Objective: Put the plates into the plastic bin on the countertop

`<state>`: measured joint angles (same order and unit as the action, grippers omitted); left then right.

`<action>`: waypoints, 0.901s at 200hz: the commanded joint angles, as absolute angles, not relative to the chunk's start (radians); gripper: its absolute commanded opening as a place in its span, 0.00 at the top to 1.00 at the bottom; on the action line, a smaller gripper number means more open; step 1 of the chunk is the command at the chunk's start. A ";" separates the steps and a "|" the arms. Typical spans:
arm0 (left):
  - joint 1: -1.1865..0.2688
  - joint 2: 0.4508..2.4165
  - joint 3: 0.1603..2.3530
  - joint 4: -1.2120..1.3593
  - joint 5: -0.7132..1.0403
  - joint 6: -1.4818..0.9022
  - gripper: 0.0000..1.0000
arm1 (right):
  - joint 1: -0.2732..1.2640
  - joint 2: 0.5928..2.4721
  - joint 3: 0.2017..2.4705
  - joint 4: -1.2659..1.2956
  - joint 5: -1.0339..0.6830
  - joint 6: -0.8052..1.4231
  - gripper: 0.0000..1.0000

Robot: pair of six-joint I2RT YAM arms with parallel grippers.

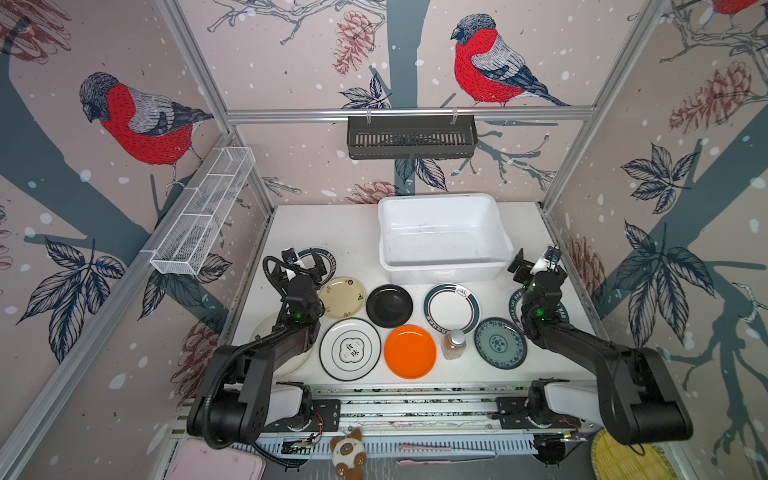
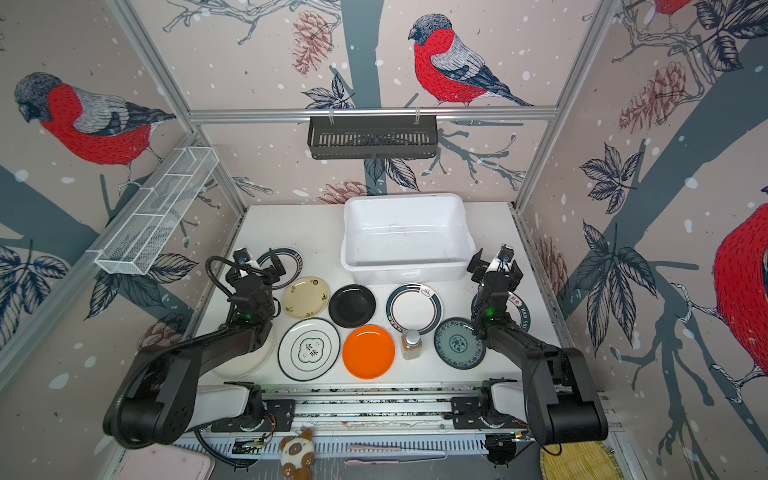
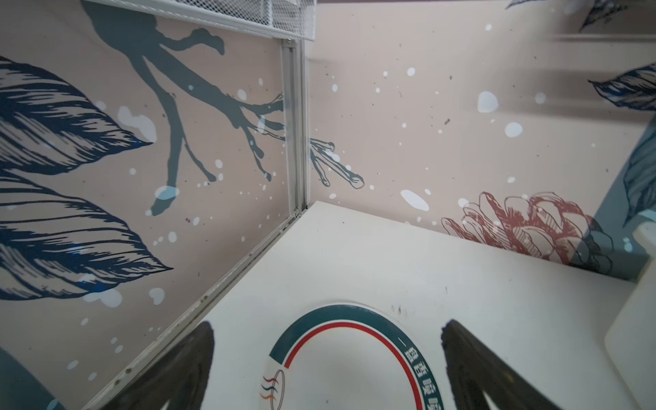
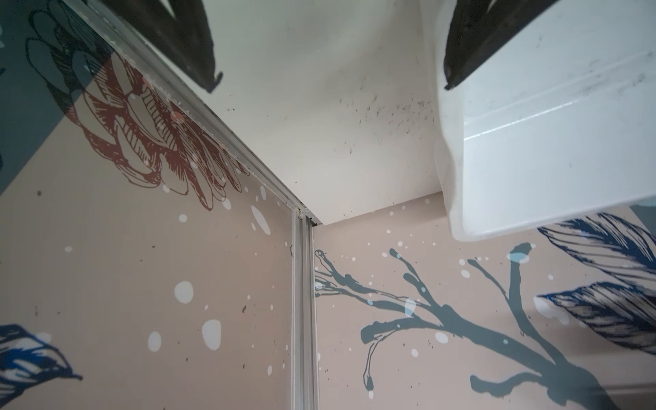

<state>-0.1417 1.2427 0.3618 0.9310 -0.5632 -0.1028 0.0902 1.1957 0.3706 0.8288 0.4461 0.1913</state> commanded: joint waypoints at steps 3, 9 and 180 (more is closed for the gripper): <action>-0.148 1.169 0.364 0.730 -0.577 -0.222 0.01 | 0.085 1.100 0.397 0.584 0.489 0.262 0.01; -0.155 1.143 0.356 0.724 -0.568 -0.236 0.01 | 0.073 1.072 0.400 0.548 0.488 0.273 0.01; -0.344 0.849 0.454 0.250 -0.345 -0.454 0.01 | -0.150 0.940 0.592 -0.320 0.081 0.547 0.01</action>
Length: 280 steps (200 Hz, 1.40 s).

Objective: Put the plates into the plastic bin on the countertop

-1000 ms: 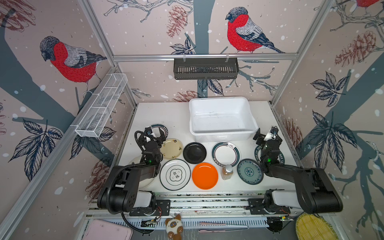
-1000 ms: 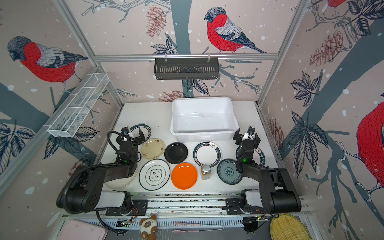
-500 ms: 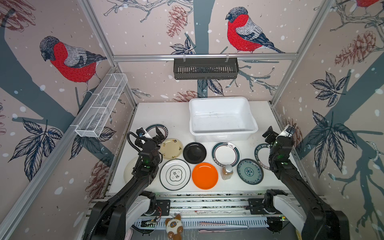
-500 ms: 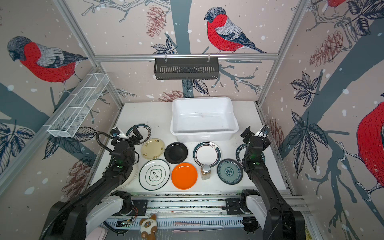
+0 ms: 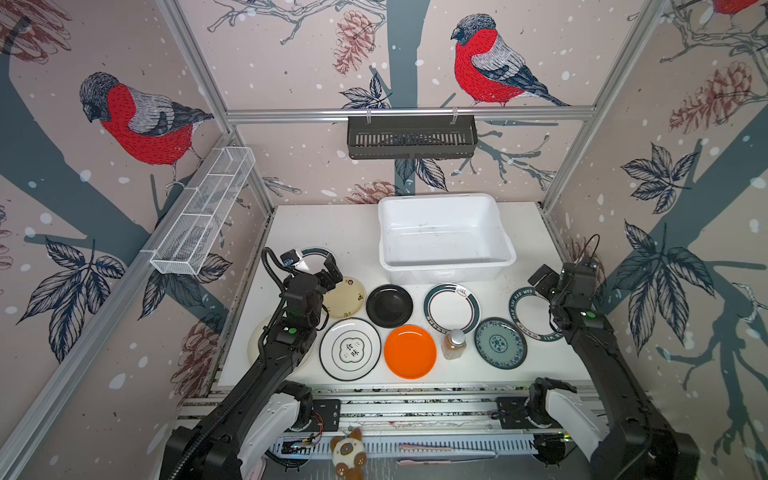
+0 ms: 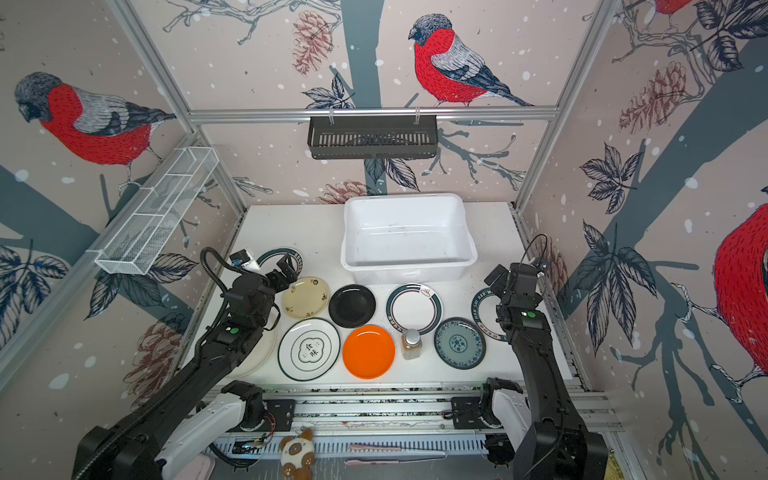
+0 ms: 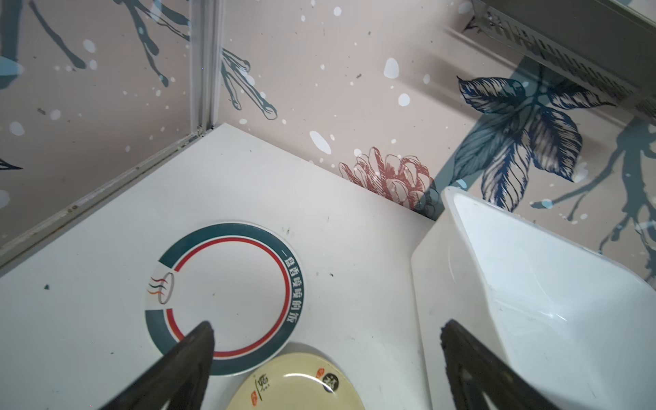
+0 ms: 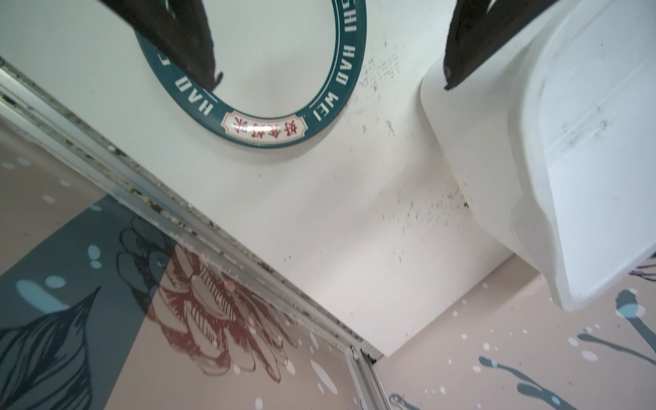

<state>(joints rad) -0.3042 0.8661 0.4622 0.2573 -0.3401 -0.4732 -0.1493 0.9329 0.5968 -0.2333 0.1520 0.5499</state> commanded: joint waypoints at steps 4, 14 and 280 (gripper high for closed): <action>-0.349 0.848 0.451 0.255 -0.349 -0.445 0.01 | -0.150 0.941 0.585 -0.318 0.081 0.543 0.01; -0.352 0.845 0.451 0.255 -0.351 -0.438 0.01 | -0.153 0.943 0.564 -0.309 0.079 0.542 0.01; -0.365 0.771 0.426 0.263 -0.209 -0.444 0.01 | -0.210 1.303 0.486 -0.005 -0.184 0.666 0.01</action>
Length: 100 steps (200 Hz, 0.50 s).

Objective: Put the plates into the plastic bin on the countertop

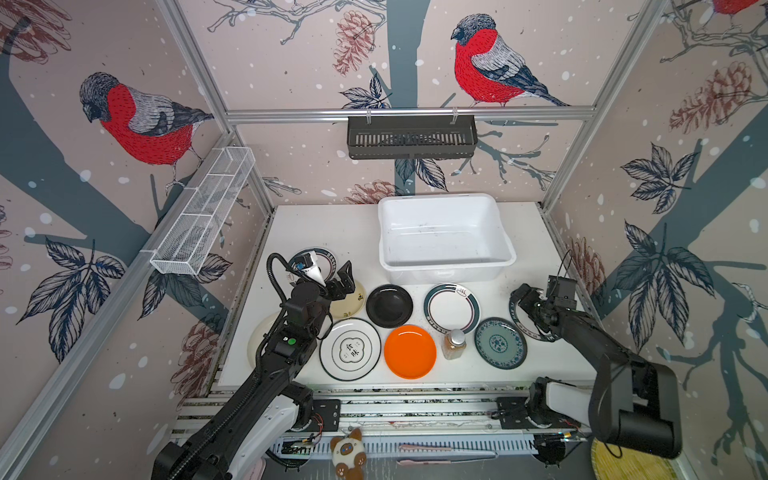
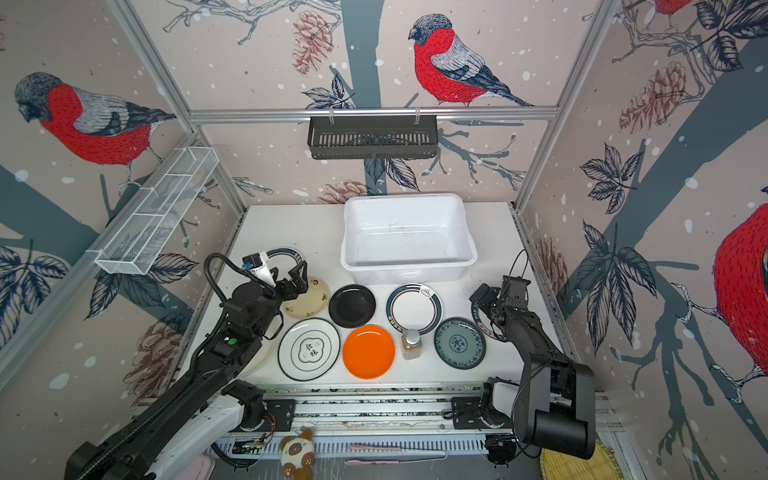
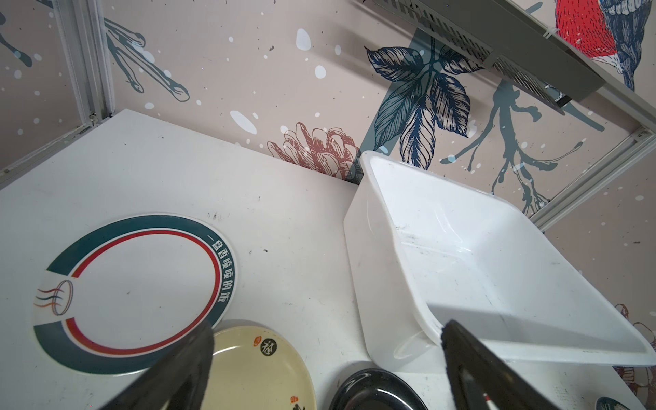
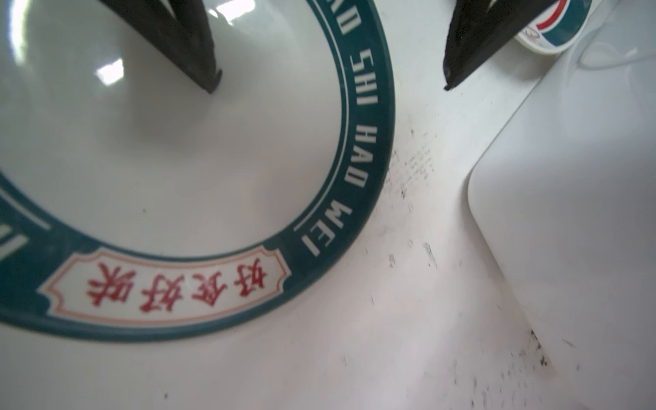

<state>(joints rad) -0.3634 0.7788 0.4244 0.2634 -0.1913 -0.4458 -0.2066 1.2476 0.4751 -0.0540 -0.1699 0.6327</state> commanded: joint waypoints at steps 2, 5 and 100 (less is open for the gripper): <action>-0.365 0.770 0.426 0.264 -0.209 -0.445 0.01 | -0.210 1.308 0.488 -0.001 -0.186 0.667 0.01; -0.365 0.770 0.426 0.264 -0.211 -0.444 0.01 | -0.211 1.314 0.490 0.004 -0.186 0.671 0.01; -0.365 0.789 0.425 0.267 -0.216 -0.433 0.01 | -0.219 1.488 0.596 0.165 -0.143 0.717 0.01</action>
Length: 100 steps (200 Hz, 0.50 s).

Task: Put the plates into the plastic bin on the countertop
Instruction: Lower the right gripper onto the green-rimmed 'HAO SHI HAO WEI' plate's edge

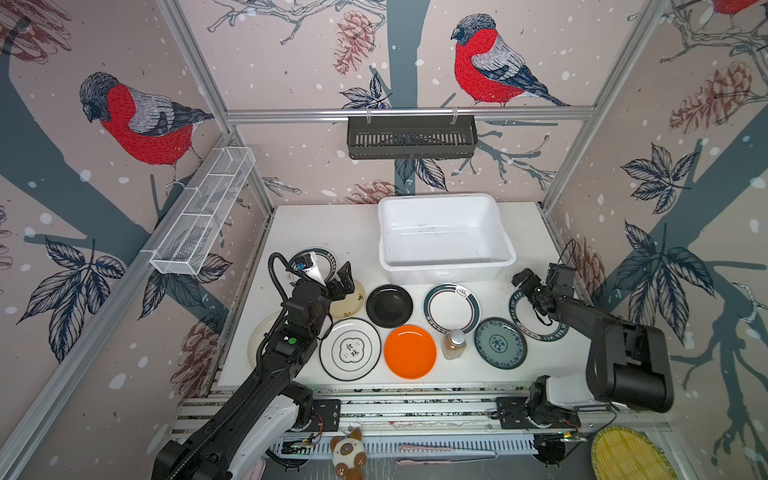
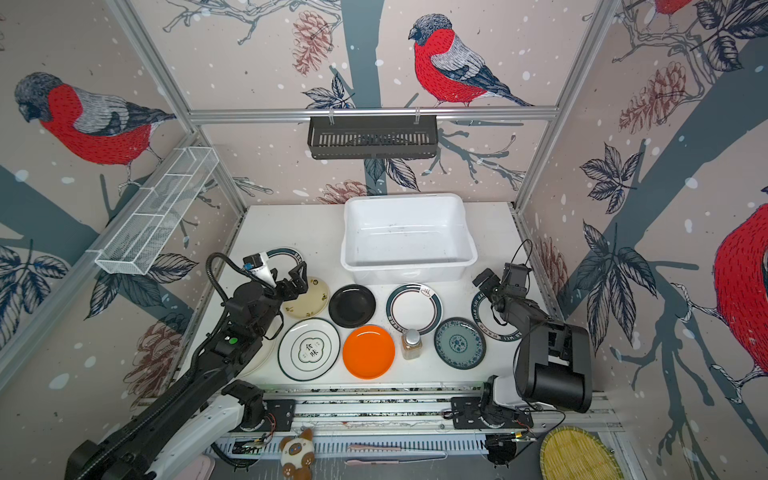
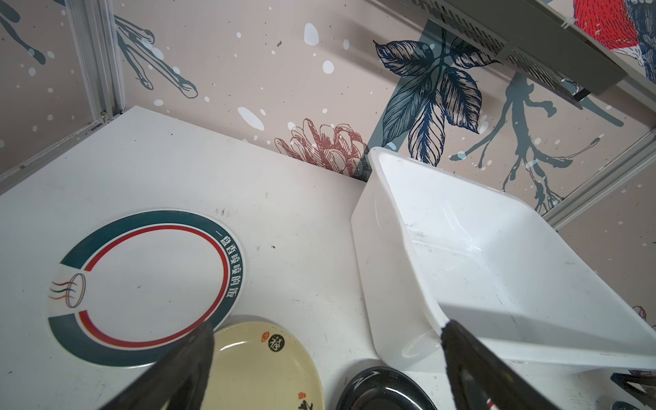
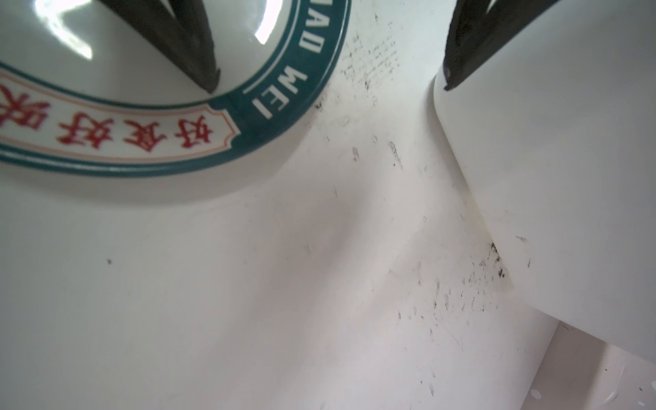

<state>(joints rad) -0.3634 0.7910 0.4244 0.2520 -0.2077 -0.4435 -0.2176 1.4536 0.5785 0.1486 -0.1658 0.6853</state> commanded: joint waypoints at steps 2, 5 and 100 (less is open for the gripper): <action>-0.365 0.787 0.425 0.267 -0.216 -0.433 0.01 | -0.219 1.492 0.596 0.170 -0.143 0.719 0.01; -0.366 0.787 0.425 0.267 -0.218 -0.433 0.01 | -0.220 1.497 0.599 0.173 -0.143 0.720 0.01; -0.365 0.777 0.422 0.262 -0.238 -0.425 0.01 | -0.219 1.601 0.713 0.229 -0.158 0.705 0.00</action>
<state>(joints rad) -0.3634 0.7746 0.4244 0.2462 -0.2184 -0.4255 -0.2176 1.5898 0.6830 0.2176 -0.1558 0.7280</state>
